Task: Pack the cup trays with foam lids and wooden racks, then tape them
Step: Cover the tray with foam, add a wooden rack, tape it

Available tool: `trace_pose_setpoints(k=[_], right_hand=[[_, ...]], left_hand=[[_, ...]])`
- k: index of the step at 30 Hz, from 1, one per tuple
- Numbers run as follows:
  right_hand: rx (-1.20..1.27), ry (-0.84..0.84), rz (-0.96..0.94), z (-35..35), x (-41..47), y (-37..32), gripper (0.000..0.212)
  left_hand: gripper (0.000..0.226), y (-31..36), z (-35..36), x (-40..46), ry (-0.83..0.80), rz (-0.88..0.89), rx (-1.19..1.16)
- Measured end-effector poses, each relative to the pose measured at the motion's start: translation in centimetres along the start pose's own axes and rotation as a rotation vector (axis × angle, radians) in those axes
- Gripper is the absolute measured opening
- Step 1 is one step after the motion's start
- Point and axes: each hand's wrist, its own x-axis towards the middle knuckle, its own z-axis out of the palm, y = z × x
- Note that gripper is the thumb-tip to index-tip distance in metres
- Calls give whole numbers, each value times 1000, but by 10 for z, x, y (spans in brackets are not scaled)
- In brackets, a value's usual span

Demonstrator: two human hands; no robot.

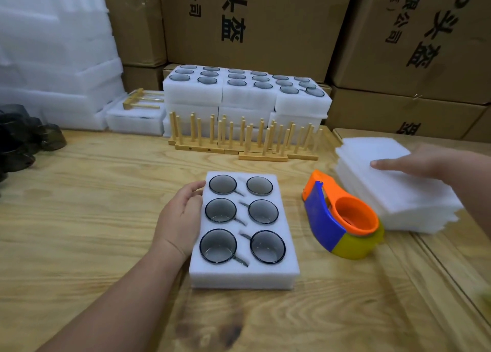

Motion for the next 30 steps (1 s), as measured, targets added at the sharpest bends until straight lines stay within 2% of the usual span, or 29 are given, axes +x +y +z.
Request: trace_pose_setpoints(k=[5, 11, 14, 18, 23, 27, 30], right_hand=[[30, 27, 1, 3, 7, 2, 131], [0, 409, -162, -13, 14, 8, 94], [90, 486, -224, -24, 20, 10, 73], [229, 499, -235, -43, 20, 4, 69], [582, 425, -249, -69, -1, -10, 66], [825, 363, -331, -74, -32, -28, 40], [965, 257, -429, -62, -58, -47, 34]], left_hand=[[38, 2, 0, -2, 5, 5, 12], [38, 3, 1, -2, 24, 4, 33], [38, 2, 0, -1, 28, 9, 44], [37, 2, 1, -1, 27, 14, 43], [37, 1, 1, -1, 34, 16, 45], [37, 2, 0, -2, 38, 26, 48], [38, 2, 0, -2, 30, 34, 54]])
